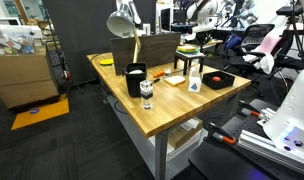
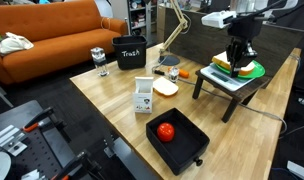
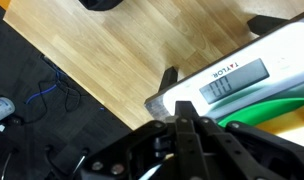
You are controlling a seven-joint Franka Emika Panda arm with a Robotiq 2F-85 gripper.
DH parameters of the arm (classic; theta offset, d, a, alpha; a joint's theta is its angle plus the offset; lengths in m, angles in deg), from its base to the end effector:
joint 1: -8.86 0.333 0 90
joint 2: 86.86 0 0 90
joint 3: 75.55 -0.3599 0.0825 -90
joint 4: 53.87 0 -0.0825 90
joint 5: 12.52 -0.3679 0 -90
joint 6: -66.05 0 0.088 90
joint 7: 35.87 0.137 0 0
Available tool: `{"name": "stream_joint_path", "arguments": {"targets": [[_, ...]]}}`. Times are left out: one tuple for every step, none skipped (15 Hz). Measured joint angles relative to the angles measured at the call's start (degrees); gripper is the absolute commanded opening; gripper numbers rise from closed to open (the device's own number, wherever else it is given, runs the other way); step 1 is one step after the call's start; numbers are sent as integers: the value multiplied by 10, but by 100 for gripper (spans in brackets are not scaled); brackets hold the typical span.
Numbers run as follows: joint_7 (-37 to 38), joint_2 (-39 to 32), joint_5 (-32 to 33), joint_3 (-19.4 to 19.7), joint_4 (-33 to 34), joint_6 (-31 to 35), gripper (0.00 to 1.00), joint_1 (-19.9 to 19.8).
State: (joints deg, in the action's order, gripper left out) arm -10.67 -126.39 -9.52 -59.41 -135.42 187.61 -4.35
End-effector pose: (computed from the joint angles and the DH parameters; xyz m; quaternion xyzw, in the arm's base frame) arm 0.6635 -0.3278 0.3181 0.9031 -0.4145 0.0122 0.1112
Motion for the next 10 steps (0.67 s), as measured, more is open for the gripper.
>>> {"name": "stream_joint_path", "arguments": {"targets": [[0,-2,0,0,5,-4,1,0],[0,-4,0,0,10,-8,1,0],[0,-4,0,0,12,-10,1,0],[0,-4,0,0,14,-12,1,0],[0,-4,0,0,14,-12,1,0],[0,-4,0,0,14,-12,1,0],[0,-5,0,0,14,-13,1,0],[0,-5,0,0,14,-13,1,0],[0,-5,0,0,14,-13,1,0],[0,-5,0,0,14,-13,0,0]]}}
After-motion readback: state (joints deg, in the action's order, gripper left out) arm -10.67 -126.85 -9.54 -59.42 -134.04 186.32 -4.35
